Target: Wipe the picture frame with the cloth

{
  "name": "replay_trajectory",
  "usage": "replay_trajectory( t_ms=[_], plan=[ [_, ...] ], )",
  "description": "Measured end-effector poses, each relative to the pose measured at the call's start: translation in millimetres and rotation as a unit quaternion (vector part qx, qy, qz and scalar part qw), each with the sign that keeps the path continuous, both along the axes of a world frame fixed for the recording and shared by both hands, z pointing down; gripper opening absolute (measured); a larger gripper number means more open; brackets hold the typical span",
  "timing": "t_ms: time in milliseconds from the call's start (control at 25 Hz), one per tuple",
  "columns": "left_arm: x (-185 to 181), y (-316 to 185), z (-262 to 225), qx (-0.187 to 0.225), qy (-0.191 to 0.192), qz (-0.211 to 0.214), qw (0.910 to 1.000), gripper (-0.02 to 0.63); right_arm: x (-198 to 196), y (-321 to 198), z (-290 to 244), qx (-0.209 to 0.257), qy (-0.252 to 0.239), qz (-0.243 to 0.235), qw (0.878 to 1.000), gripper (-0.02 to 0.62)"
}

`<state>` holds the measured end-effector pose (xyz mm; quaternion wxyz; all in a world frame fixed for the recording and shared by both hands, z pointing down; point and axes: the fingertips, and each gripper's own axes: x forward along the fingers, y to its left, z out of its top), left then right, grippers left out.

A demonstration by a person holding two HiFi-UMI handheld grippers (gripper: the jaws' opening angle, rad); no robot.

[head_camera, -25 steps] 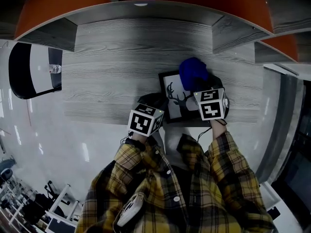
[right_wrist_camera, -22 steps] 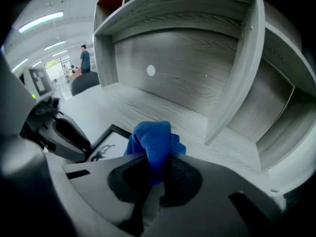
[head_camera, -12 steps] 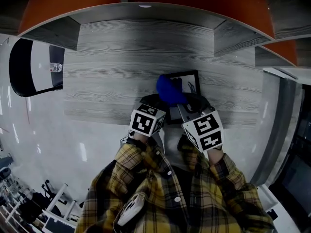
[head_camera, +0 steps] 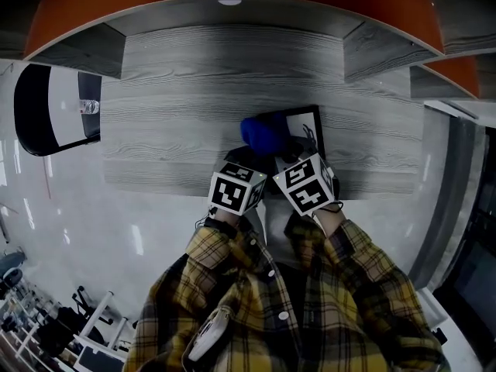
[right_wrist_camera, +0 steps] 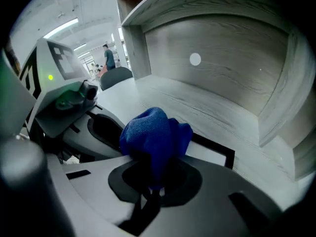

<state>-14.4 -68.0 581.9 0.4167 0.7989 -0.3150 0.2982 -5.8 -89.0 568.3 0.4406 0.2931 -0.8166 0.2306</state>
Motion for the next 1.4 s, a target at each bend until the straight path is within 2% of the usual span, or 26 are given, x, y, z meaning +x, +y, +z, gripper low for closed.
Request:
replay_trajectory(
  t_ms=[280,680,920,1040,1160,1280,1400],
  plan=[
    [0,0,1,-0.008,0.005,-0.005,0.9999,0.120,24,2,3,0.026,0.043,0.013,0.999,0.037],
    [-2,0,1,-0.013,0.003,-0.006,0.9999,0.120,96,-6,3,0.054,0.126,0.055,0.989,0.037],
    [-1,0,1,-0.014,0.005,-0.004,0.9999,0.120,142,0,10,0.040,0.159,0.106,0.981,0.037],
    [0,-1,1,-0.014,0.006,-0.005,0.9999,0.120,144,1,0,0.048,0.140,0.104,0.983,0.037],
    [0,-1,2,-0.015,0.006,-0.004,0.9999,0.120,123,3,-40,0.070,0.084,0.093,0.990,0.037],
    [0,-1,1,-0.017,0.006,-0.003,0.9998,0.120,96,13,-88,0.090,0.037,0.057,0.994,0.037],
    [0,-2,0,-0.015,0.004,0.000,0.9999,0.120,69,34,-110,0.063,-0.016,0.023,0.998,0.037]
  ],
)
